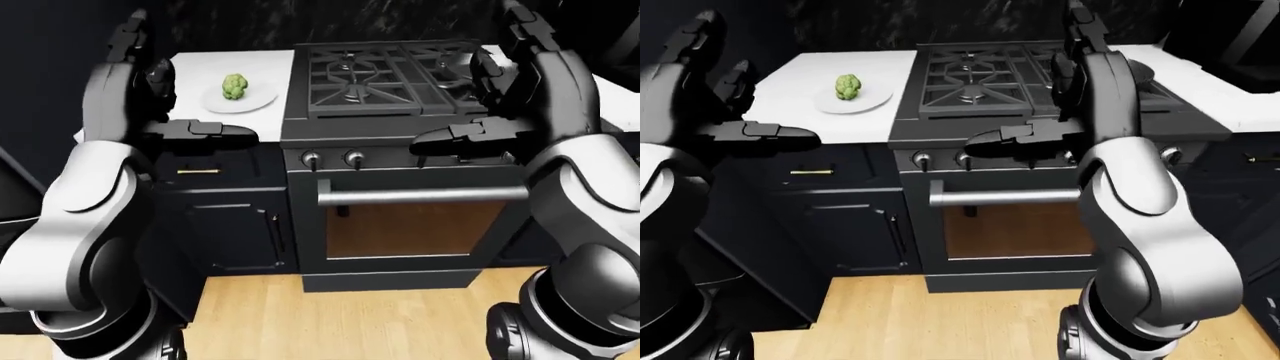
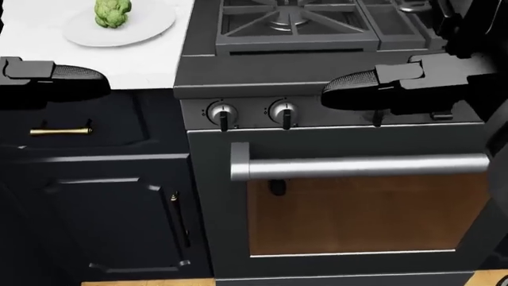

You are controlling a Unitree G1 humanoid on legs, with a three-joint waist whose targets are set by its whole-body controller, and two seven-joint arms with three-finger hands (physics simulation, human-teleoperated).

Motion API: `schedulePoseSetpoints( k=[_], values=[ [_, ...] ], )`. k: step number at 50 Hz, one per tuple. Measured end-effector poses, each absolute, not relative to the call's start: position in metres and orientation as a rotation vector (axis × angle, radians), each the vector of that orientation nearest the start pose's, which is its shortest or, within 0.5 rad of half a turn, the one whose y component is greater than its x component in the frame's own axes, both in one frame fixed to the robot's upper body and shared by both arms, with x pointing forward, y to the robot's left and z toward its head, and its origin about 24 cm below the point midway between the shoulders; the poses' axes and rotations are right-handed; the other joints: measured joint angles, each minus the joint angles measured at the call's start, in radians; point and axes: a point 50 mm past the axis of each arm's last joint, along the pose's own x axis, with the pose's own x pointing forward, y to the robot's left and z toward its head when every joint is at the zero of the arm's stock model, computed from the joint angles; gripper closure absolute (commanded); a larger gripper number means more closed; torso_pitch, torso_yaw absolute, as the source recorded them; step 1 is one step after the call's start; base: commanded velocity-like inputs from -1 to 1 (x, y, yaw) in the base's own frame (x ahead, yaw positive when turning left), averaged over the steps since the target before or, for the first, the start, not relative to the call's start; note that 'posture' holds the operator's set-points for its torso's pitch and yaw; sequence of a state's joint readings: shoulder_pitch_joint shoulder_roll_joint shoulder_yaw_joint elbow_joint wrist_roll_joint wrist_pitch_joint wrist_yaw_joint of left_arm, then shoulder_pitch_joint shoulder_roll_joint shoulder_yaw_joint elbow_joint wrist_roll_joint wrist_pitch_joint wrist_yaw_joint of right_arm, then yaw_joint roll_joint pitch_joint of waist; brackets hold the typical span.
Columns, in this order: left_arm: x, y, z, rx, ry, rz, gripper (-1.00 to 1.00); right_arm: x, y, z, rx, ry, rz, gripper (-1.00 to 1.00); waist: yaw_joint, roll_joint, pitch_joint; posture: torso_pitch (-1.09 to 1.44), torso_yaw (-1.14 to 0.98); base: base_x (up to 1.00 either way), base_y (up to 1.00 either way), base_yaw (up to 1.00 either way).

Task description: Pick the broccoli from the plate and place it in the pan.

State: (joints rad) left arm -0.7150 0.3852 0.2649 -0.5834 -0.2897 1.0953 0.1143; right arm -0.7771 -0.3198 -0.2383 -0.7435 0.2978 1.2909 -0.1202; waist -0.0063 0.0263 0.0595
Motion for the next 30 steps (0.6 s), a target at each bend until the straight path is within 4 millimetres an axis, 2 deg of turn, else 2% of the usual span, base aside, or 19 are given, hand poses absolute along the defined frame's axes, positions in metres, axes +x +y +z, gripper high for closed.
schedulePoseSetpoints(
  k=[2,4,5,7,13,16,18,19,21,25,26,28,29,30],
  values=[
    [0.278,0.195,0.279,0.096,-0.246,0.087,-1.0,0.26,-0.168,0.289,-0.101,-0.247,-0.004,-1.0,-0.006,0.038,-0.006,0.0,0.0,0.32,0.0,0.0],
    [0.279,0.198,0.277,0.094,-0.236,0.099,-1.0,0.261,-0.166,0.285,-0.099,-0.233,0.01,-1.0,0.008,0.03,0.003,0.0,0.0,0.34,0.0,0.0],
    [0.28,0.2,0.274,0.092,-0.222,0.11,-1.0,0.262,-0.164,0.283,-0.101,-0.218,0.023,-1.0,0.01,0.033,0.006,0.0,0.0,0.35,0.0,0.0],
    [0.281,0.202,0.272,0.091,-0.202,0.125,-1.0,0.263,-0.162,0.281,-0.105,-0.201,0.039,-1.0,0.015,0.034,0.001,0.0,0.0,0.35,0.0,0.0],
    [0.278,0.2,0.279,0.097,-0.248,0.115,-1.0,0.26,-0.164,0.287,-0.105,-0.248,0.021,-1.0,0.025,-0.025,-0.009,0.0,0.0,0.35,0.0,0.0],
    [0.278,0.2,0.281,0.097,-0.255,0.118,-1.0,0.26,-0.164,0.288,-0.106,-0.251,0.024,-1.0,0.032,-0.076,-0.015,0.0,0.0,0.34,0.0,0.0],
    [0.278,0.196,0.278,0.094,-0.241,0.103,-1.0,0.261,-0.167,0.285,-0.104,-0.234,0.011,-1.0,0.015,-0.064,0.002,0.0,0.0,0.34,0.08,0.0],
    [0.28,0.194,0.275,0.095,-0.224,0.089,-1.0,0.262,-0.169,0.282,-0.103,-0.217,0.002,-1.0,0.012,-0.072,0.007,0.0,0.0,0.32,0.2,0.0],
    [0.282,0.192,0.271,0.098,-0.198,0.072,-1.0,0.264,-0.17,0.28,-0.102,-0.197,-0.009,-1.0,0.009,-0.081,0.0,0.0,0.0,0.32,0.2,0.0],
    [0.279,0.194,0.278,0.098,-0.233,0.083,-1.0,0.261,-0.168,0.286,-0.111,-0.235,-0.003,-1.0,0.007,-0.056,-0.016,0.0,0.0,0.19,0.14,0.0],
    [0.277,0.194,0.282,0.099,-0.254,0.086,-1.0,0.26,-0.168,0.287,-0.112,-0.246,-0.004,-1.0,0.006,-0.042,-0.02,0.0,0.0,0.01,0.0,0.0],
    [0.275,0.193,0.286,0.1,-0.283,0.086,-1.0,0.26,-0.169,0.288,-0.108,-0.254,-0.007,-1.0,-0.003,-0.022,-0.003,0.0,0.0,0.02,0.0,0.0],
    [0.275,0.193,0.286,0.1,-0.285,0.086,-1.0,0.26,-0.169,0.289,-0.106,-0.253,-0.008,-1.0,-0.004,-0.006,0.001,0.0,0.0,0.04,0.03,0.0],
    [0.275,0.193,0.285,0.1,-0.277,0.087,-1.0,0.261,-0.169,0.288,-0.105,-0.249,-0.006,-1.0,-0.002,0.021,-0.002,0.0,0.0,0.09,0.11,0.0]
  ],
)
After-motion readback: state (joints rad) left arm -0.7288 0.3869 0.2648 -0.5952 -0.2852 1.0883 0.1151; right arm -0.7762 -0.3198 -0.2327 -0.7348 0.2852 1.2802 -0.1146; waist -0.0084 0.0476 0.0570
